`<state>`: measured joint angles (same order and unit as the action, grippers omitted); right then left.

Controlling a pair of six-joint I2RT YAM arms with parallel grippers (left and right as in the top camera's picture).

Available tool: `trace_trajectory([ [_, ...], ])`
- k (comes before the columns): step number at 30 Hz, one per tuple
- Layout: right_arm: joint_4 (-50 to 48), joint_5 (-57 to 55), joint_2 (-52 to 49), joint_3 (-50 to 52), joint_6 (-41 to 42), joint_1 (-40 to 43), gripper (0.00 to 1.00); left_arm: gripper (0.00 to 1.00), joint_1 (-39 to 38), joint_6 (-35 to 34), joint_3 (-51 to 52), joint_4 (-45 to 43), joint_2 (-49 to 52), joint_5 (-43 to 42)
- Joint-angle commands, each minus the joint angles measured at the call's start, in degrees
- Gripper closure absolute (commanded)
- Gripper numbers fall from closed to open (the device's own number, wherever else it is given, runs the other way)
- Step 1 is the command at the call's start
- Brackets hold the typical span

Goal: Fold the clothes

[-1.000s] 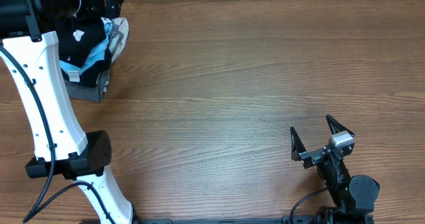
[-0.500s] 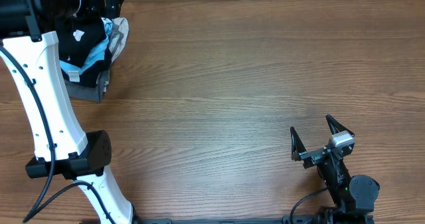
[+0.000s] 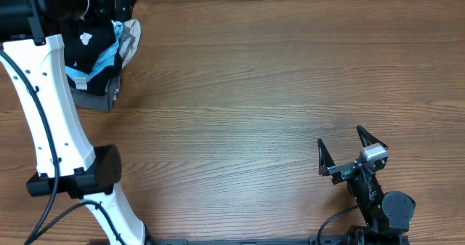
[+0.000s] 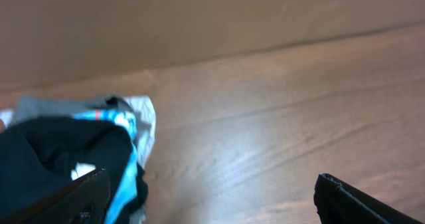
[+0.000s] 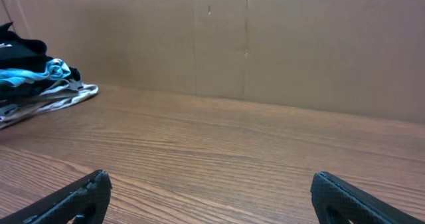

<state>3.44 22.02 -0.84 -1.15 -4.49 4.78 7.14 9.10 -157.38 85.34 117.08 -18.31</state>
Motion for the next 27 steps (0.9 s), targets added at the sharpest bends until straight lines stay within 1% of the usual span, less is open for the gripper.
trace_trajectory([
  [1, -0.4, -0.7, 0.7, 0.7, 0.2, -0.4, 0.00, 0.00, 0.0, -0.6, 7.2, -0.1, -7.6, -0.8],
  [7, -0.4, -0.8, 0.7, 0.7, 0.2, -0.4, 0.00, 0.00, 0.1, -0.1, 24.9, -0.3, -19.4, -0.3],
  [8, -0.4, -0.8, 0.7, 0.7, 0.2, -0.4, 0.00, 0.00, 0.1, -0.1, 27.5, -0.3, -21.3, 1.1],
  [10, -0.4, -0.7, 0.7, 0.7, 0.2, -0.4, 0.00, 0.00, 0.1, -0.1, 31.1, 0.0, -24.3, 4.3],
  [12, -0.4, -0.8, 0.7, 0.7, 0.2, -0.4, 0.00, 0.00, 0.1, -0.1, 33.9, -0.4, -26.9, 5.0],
  [14, -0.4, -0.7, 0.7, 0.7, 0.2, -0.4, 0.00, 0.00, 0.1, -0.2, 37.7, -2.8, -30.5, 4.8],
  [15, -0.4, -0.8, 0.7, 0.7, 0.2, -0.4, 0.00, 0.00, 0.1, -0.3, 39.7, -4.5, -32.2, 4.7],
  [19, -0.4, -0.7, 0.7, 0.7, 0.2, -0.4, 0.00, 0.00, 0.1, -2.2, 52.0, -16.2, -40.4, 4.5],
  [23, -0.4, -0.7, 0.7, 0.7, 0.2, -0.4, 0.00, 0.00, 0.1, -3.2, 68.4, -29.9, -49.5, 2.7],
  [27, -0.4, -0.7, 0.7, 0.7, 0.1, -0.4, 0.00, 0.00, 0.1, -4.0, 87.2, -44.4, -59.8, 1.7],
])
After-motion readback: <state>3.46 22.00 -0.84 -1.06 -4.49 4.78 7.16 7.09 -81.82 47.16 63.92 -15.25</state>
